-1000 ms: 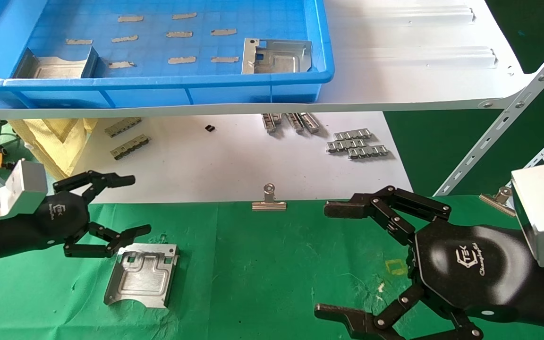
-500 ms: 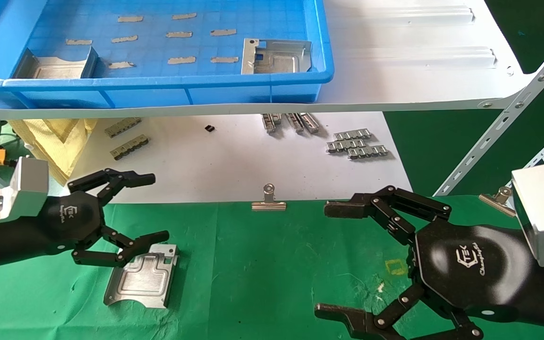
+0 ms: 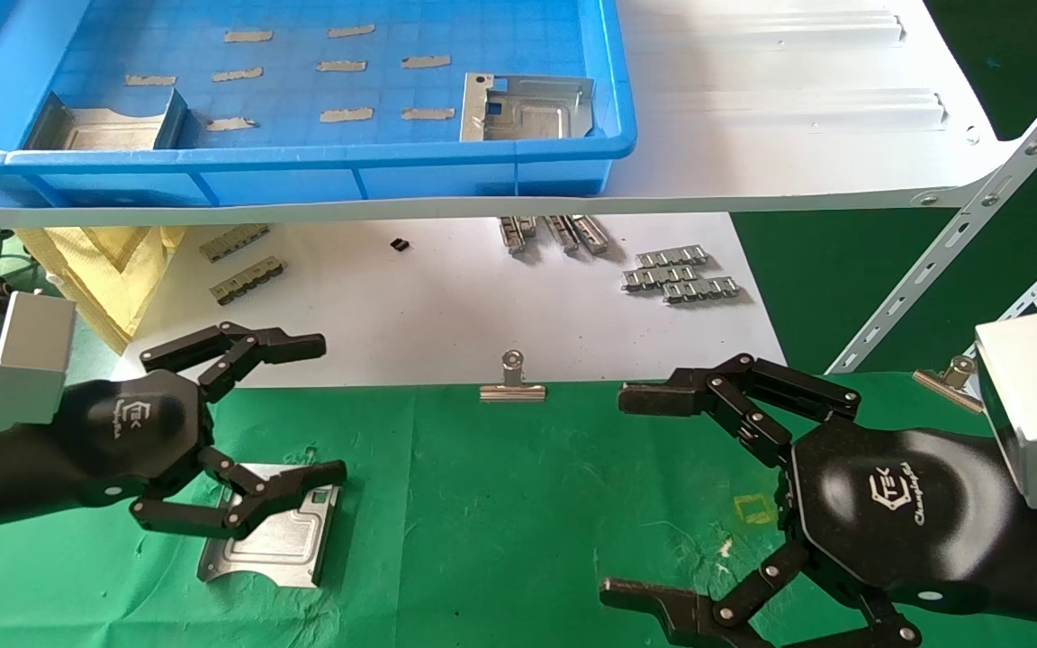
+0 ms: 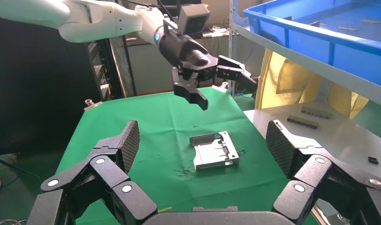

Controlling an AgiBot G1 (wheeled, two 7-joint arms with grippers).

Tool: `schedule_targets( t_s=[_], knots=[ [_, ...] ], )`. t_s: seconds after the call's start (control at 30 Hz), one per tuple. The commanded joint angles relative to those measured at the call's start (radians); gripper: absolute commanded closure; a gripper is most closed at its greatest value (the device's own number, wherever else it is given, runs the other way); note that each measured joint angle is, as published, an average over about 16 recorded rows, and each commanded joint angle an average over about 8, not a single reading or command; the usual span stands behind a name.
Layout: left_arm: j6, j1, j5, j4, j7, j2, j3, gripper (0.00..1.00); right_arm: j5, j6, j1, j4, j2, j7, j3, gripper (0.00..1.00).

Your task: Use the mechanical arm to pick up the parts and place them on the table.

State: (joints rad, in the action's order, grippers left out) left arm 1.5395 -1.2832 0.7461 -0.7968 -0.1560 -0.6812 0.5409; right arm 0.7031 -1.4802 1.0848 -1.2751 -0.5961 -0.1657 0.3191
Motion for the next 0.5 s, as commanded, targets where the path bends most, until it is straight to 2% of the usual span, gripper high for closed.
schedule_targets(
  t_s=[0.03, 0.5],
  knots=[
    [-0.003, 0.016, -0.001, -0.037, 0.026, 0.005, -0.02, 0.0, 0.0, 0.0, 0.0, 0.0, 0.0, 0.0, 0.0, 0.0],
    [-0.027, 0.127, -0.009, -0.298, 0.21, 0.043, -0.16, 0.0, 0.0, 0.0, 0.0, 0.0, 0.0, 0.0, 0.0, 0.0]
  ],
)
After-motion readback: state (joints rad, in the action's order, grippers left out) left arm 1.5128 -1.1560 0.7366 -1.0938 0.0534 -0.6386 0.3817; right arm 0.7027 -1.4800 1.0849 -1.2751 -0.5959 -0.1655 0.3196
